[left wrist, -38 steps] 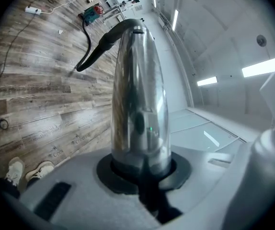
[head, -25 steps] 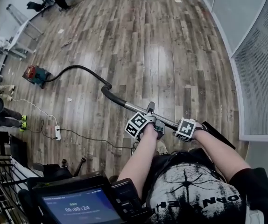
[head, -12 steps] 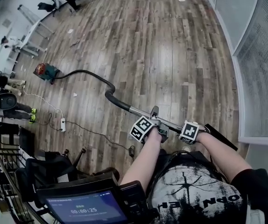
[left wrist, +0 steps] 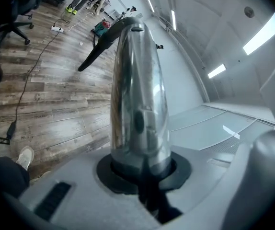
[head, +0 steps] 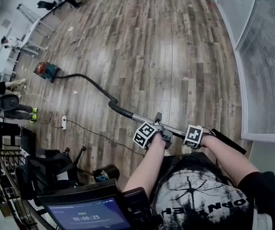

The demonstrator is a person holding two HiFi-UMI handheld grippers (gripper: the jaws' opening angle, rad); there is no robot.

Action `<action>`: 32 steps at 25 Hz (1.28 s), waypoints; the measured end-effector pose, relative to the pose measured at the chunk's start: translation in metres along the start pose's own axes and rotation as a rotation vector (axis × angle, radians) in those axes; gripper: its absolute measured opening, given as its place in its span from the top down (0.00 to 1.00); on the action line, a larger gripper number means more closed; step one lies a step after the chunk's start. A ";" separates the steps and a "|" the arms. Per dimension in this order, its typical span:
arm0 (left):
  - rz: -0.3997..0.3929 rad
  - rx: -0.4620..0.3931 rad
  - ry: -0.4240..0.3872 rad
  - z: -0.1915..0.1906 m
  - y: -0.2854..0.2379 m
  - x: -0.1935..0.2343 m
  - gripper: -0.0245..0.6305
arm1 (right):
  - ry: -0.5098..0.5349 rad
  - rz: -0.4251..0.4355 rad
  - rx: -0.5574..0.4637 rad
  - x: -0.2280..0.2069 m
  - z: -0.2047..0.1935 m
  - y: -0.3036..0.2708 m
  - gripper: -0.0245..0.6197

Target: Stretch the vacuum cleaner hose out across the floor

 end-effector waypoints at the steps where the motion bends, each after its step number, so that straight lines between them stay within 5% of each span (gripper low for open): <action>1: -0.004 0.006 0.004 -0.004 0.001 0.003 0.89 | -0.006 -0.003 0.004 0.004 -0.002 -0.003 0.84; 15: -0.118 0.097 -0.019 -0.025 0.041 0.034 0.89 | -0.086 -0.133 -0.032 0.074 0.011 -0.023 0.84; 22: -0.142 0.132 0.010 -0.044 0.059 0.056 0.89 | -0.134 -0.232 0.047 0.099 -0.004 -0.051 0.83; 32: -0.131 0.126 -0.012 -0.059 0.086 0.054 0.89 | -0.117 -0.148 -0.055 0.137 0.001 -0.058 0.83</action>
Point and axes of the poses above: the fingertips, and each gripper's own axes: y backward along the fingers, x to its left, z out of its top, the point moved 9 cm from there along y, backward along the fingers, and after that the axes turned 15 degrees about x, right-handed, at the moved point
